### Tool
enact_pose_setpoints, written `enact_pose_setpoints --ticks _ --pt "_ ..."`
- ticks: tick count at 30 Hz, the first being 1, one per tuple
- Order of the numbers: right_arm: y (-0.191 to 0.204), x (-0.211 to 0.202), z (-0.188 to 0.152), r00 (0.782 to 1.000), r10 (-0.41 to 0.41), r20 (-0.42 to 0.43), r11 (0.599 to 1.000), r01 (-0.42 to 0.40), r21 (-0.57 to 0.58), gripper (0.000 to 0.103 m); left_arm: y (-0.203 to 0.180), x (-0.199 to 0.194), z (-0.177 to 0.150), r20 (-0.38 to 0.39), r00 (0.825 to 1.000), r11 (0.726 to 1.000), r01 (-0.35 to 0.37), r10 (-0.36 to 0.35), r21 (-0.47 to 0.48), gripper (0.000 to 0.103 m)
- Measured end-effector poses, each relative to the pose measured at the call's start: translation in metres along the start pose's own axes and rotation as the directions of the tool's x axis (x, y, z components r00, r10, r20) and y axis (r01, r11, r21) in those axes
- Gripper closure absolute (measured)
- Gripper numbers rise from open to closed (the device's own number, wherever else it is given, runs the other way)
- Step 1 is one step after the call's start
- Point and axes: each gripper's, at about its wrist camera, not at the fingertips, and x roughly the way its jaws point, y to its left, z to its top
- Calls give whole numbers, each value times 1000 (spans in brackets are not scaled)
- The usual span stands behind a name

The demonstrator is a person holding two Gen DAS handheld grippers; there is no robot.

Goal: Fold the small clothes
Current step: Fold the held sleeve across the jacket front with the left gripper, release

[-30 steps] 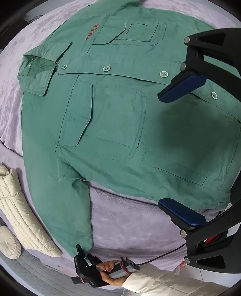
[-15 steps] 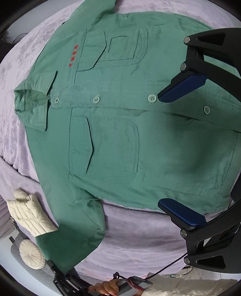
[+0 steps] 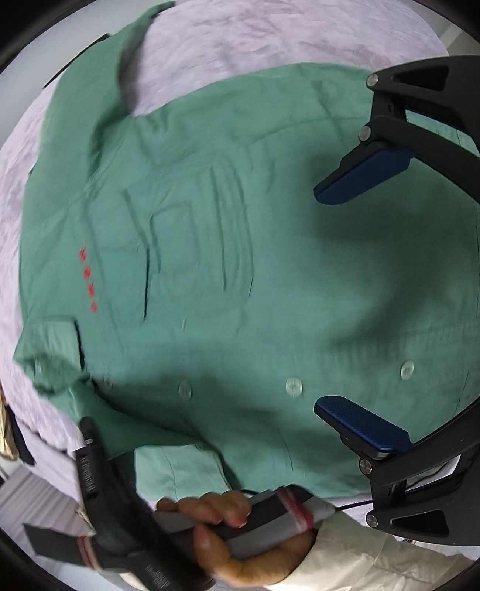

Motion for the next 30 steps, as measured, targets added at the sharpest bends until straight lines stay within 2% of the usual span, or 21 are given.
enact_pose_setpoints --ticks 2,4,5,6,7,8,10,12,16,18,20,23,25,28,29,30 --pt "-13 3 3 1000 2 -7 1000 -1 26 0 -11 13 -15 -57 998 999 -17 18 29 100" --pt "-20 3 7 1000 3 -5 999 -3 45 0 -16 12 -25 -72 997 999 -32 35 42 100" --pt "-21 3 9 1000 2 -1 999 -2 50 0 -16 10 -27 -74 996 998 -40 43 45 96" --pt "-21 3 14 1000 2 4 999 -2 51 0 -17 6 -27 -80 995 998 -49 53 50 83" --pt "-21 3 19 1000 2 12 999 -3 49 0 -18 3 -26 -94 994 997 -58 64 59 27" --pt "-20 2 23 1000 3 23 999 -4 42 0 -17 -3 -25 -99 991 994 -85 91 63 3" --pt "-10 2 33 999 2 47 1000 -3 9 0 -14 -24 -25 -41 992 990 -118 121 82 1" --pt "6 6 46 997 1 72 999 2 -49 0 -2 -45 -27 -17 988 984 -154 156 90 1" --pt "65 16 71 991 0 134 970 32 -243 0 56 -88 -49 -15 957 957 -291 291 -16 1" --pt "96 23 80 985 -7 171 938 66 -341 0 92 -101 -68 -55 923 920 -384 381 -76 1" --pt "126 35 86 978 -27 207 894 116 -433 0 125 -108 -92 -109 876 871 -481 471 -103 1" --pt "163 64 92 959 -100 266 808 235 -541 0 157 -103 -121 -207 835 837 -537 509 -108 1" --pt "176 84 98 953 -133 272 776 270 -570 0 164 -97 -131 -229 822 828 -552 522 -95 1" --pt "183 100 114 943 -169 286 775 306 -553 1 165 -84 -126 -213 828 830 -548 519 -102 1" --pt "181 100 118 942 -166 292 789 304 -534 4 163 -80 -122 -201 827 827 -552 525 -109 1" --pt "176 94 123 944 -147 296 813 286 -508 29 163 -77 -118 -188 820 818 -564 540 -114 1"
